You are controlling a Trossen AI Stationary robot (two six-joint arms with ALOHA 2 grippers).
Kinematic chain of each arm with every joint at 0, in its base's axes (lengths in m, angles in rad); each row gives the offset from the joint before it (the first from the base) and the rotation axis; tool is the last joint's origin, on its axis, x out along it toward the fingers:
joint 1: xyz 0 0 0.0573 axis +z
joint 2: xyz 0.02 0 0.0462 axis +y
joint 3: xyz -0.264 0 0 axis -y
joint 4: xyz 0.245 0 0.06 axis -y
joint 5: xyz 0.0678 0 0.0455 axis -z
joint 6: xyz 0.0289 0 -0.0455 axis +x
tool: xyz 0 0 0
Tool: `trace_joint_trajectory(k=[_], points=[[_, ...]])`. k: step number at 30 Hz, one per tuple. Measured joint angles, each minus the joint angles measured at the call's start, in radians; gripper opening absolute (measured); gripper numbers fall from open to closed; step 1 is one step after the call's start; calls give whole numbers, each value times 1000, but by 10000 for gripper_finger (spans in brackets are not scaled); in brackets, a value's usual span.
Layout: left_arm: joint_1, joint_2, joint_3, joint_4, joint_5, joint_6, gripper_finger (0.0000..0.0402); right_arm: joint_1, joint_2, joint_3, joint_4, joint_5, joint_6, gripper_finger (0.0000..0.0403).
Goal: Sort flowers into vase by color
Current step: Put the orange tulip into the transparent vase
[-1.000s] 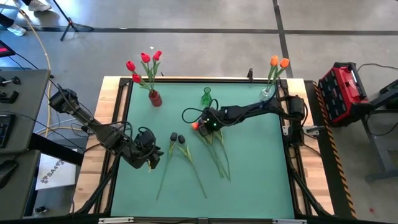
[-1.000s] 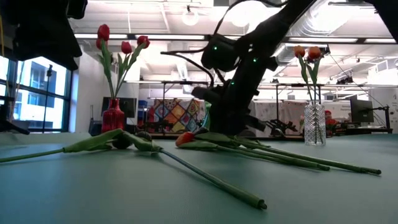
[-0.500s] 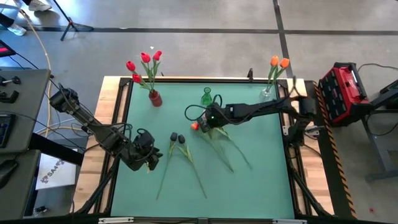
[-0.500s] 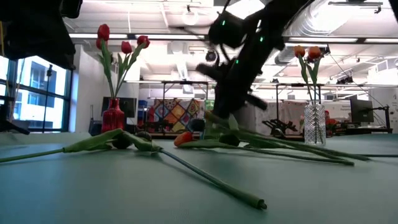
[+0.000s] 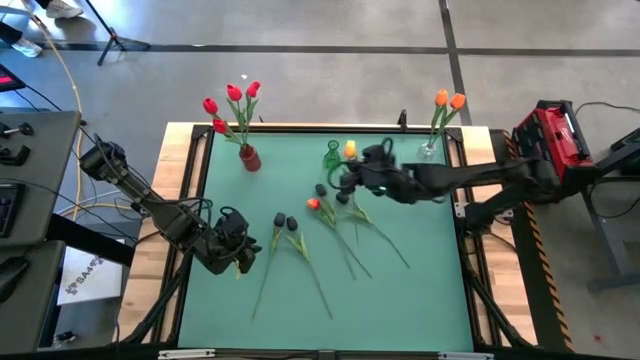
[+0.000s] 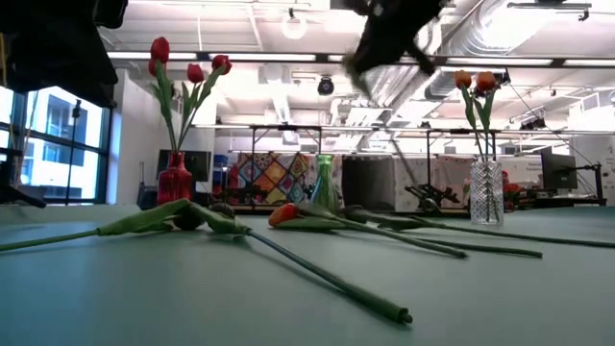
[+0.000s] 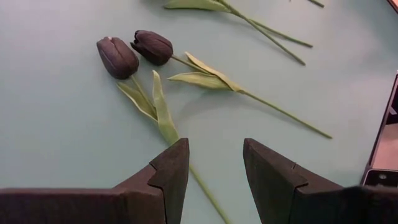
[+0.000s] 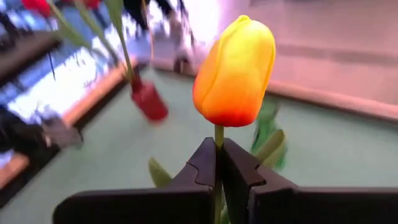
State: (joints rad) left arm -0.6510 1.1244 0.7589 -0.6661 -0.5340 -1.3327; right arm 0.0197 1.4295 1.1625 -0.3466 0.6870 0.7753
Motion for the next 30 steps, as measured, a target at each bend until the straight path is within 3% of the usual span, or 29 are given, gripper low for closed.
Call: trace_joint_trajectory(k=[4, 12, 15, 20, 25, 30], points=[[0, 0, 0, 1, 0, 0, 140, 88, -115, 0, -16, 242, -74, 0], [0, 0, 0, 1, -15, 1, 140, 265, -300, 2, -113, 856, -324, 0], [1, 0, 0, 5, -29, 0, 140, 263, -337, 2, -188, 882, -365, 0], [1, 0, 0, 14, -29, -4, 140, 188, -376, 2, -266, 883, -294, 0], [0, 0, 0, 16, -30, -17, 140, 88, -407, 2, -342, 884, -365, 0], [4, 0, 0, 16, -50, -2, 140, -27, -424, 2, -471, 884, -240, 0]])
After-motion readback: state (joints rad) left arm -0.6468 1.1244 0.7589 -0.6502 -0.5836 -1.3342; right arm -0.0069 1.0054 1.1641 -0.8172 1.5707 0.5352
